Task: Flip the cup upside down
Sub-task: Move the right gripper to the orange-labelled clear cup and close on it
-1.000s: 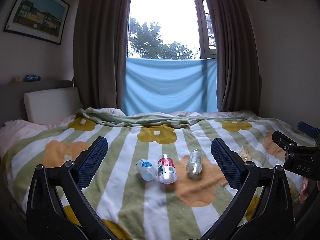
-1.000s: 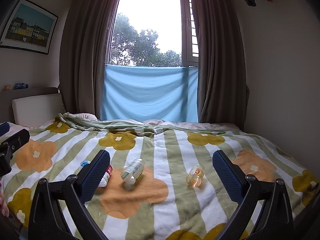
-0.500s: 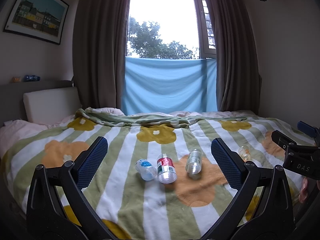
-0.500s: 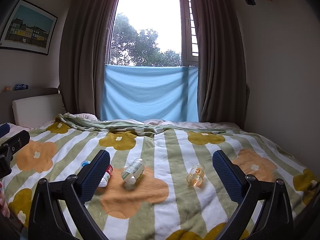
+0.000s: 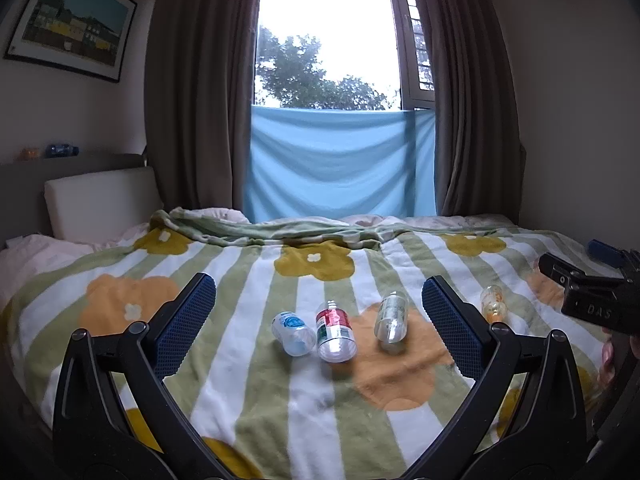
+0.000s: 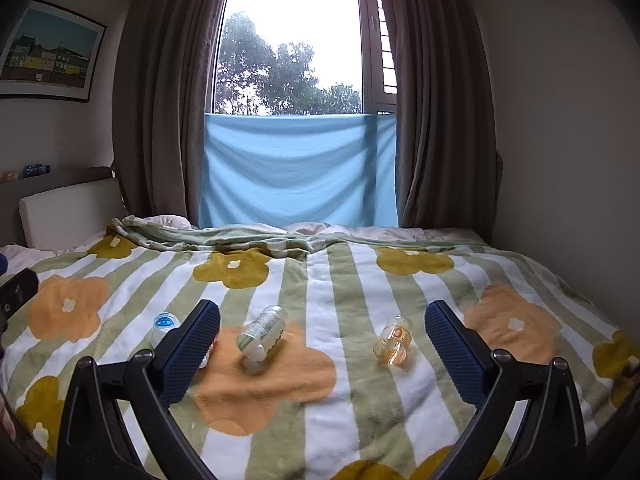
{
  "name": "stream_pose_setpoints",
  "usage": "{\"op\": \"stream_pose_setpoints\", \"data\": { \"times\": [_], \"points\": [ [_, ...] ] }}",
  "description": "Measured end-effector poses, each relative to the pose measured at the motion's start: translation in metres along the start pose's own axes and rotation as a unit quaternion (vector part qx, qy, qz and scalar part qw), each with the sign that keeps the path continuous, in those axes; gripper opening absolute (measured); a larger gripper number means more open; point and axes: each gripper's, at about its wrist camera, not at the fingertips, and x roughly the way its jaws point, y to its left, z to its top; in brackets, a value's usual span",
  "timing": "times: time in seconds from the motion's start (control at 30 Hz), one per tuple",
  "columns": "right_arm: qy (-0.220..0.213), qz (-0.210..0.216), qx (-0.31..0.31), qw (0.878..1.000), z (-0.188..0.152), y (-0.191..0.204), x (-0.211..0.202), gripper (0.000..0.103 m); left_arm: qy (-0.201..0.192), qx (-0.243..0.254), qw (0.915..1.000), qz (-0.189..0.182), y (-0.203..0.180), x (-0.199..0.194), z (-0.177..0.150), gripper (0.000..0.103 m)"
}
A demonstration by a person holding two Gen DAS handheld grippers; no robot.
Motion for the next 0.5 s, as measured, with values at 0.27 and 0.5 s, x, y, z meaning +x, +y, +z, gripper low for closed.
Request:
{"op": "stream_pose_setpoints", "data": {
  "times": [0.27,0.5],
  "points": [
    [0.128,-0.029,0.018,0.991,0.028,-0.070,0.123,0.103,0.034,0.003,0.9994,-0.005,0.003,0.025,-0.014,0.103],
    [0.318,-0.031,0.091,0.943,-0.002,-0.130,0.268,0.102,0.058,-0.002,0.9983,-0.009,0.002,0.047,-0.023,0.103]
  ]
}}
